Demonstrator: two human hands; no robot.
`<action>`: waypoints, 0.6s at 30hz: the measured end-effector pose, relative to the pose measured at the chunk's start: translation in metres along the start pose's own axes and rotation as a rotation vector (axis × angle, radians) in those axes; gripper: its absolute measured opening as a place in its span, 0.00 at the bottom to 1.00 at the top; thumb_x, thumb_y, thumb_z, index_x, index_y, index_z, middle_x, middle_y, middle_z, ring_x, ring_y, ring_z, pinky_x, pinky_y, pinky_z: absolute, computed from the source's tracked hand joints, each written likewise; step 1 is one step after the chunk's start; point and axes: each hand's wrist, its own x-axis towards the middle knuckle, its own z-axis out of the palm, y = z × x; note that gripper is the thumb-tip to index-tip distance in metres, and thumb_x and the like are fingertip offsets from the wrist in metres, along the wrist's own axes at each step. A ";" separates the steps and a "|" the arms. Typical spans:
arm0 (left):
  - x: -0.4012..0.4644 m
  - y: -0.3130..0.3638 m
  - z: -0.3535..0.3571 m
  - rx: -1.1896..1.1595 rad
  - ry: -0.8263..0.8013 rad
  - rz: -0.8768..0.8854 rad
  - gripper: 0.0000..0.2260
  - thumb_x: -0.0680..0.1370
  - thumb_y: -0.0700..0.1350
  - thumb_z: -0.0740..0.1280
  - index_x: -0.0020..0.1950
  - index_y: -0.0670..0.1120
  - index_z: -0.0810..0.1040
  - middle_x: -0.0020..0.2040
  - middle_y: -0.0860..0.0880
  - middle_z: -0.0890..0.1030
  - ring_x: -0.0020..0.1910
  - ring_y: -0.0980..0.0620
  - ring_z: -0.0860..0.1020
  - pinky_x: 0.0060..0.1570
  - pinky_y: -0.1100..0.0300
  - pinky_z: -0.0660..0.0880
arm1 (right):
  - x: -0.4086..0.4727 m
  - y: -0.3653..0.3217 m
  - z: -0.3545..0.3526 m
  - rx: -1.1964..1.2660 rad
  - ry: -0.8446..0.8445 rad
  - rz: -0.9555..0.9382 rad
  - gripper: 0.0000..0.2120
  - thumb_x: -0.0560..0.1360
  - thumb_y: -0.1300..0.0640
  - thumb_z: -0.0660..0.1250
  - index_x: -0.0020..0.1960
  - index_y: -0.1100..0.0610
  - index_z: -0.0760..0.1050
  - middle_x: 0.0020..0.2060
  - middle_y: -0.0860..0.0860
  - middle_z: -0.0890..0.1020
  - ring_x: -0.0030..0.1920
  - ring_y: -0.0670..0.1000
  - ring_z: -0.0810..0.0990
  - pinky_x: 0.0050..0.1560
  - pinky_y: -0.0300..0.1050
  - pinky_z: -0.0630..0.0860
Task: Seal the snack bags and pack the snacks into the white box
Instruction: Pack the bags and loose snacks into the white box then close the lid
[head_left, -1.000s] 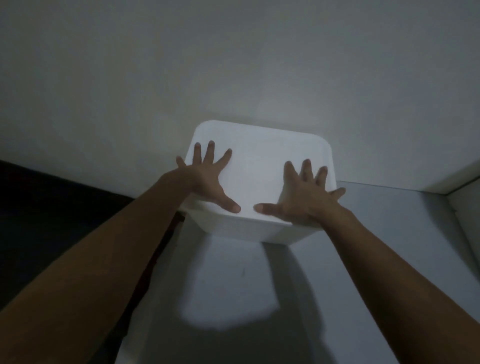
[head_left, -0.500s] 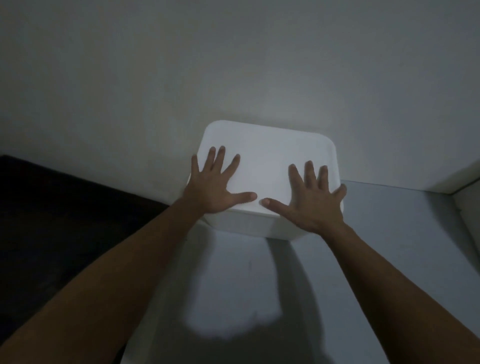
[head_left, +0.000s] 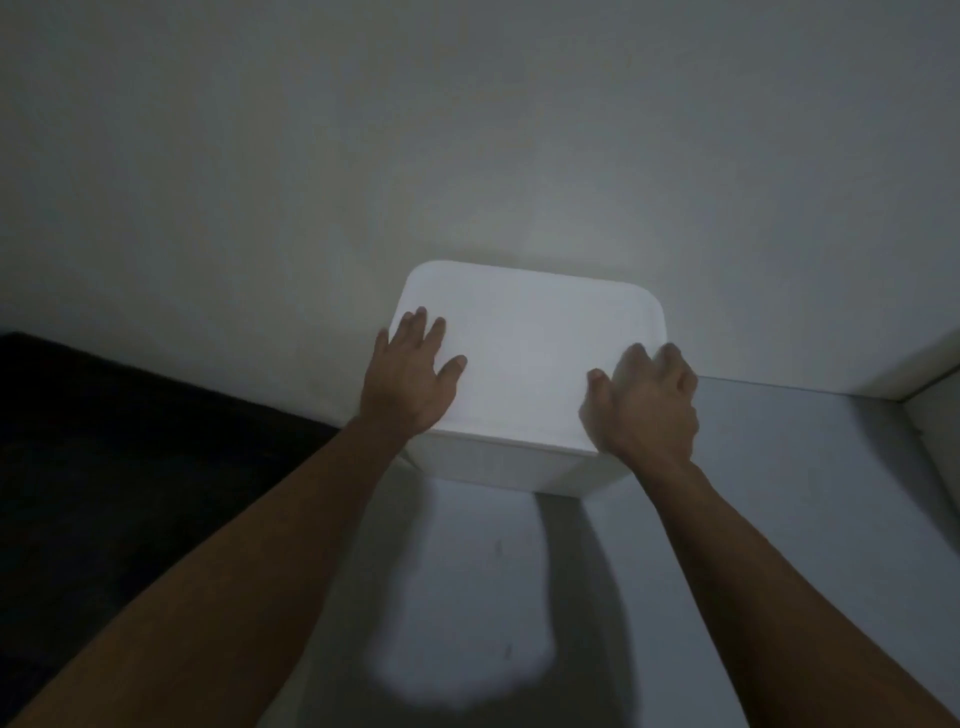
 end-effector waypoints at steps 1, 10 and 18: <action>0.000 0.001 -0.001 -0.042 0.041 -0.077 0.29 0.79 0.59 0.53 0.76 0.45 0.60 0.78 0.43 0.54 0.77 0.45 0.54 0.74 0.48 0.50 | 0.001 0.000 0.001 0.033 0.003 0.053 0.24 0.76 0.43 0.57 0.65 0.58 0.64 0.67 0.61 0.65 0.65 0.65 0.66 0.53 0.61 0.73; 0.007 -0.016 -0.014 -0.130 -0.105 -0.232 0.28 0.80 0.61 0.52 0.78 0.52 0.55 0.73 0.40 0.64 0.69 0.37 0.67 0.68 0.47 0.64 | 0.011 0.014 -0.013 0.370 0.027 0.183 0.08 0.68 0.65 0.58 0.46 0.57 0.64 0.34 0.57 0.75 0.33 0.58 0.70 0.30 0.47 0.63; 0.002 -0.020 -0.011 -0.457 0.028 -0.258 0.21 0.81 0.52 0.58 0.74 0.52 0.65 0.63 0.37 0.77 0.63 0.38 0.74 0.63 0.55 0.68 | 0.010 0.013 -0.018 0.456 -0.019 0.214 0.10 0.64 0.65 0.59 0.44 0.57 0.63 0.35 0.52 0.71 0.39 0.59 0.70 0.36 0.47 0.66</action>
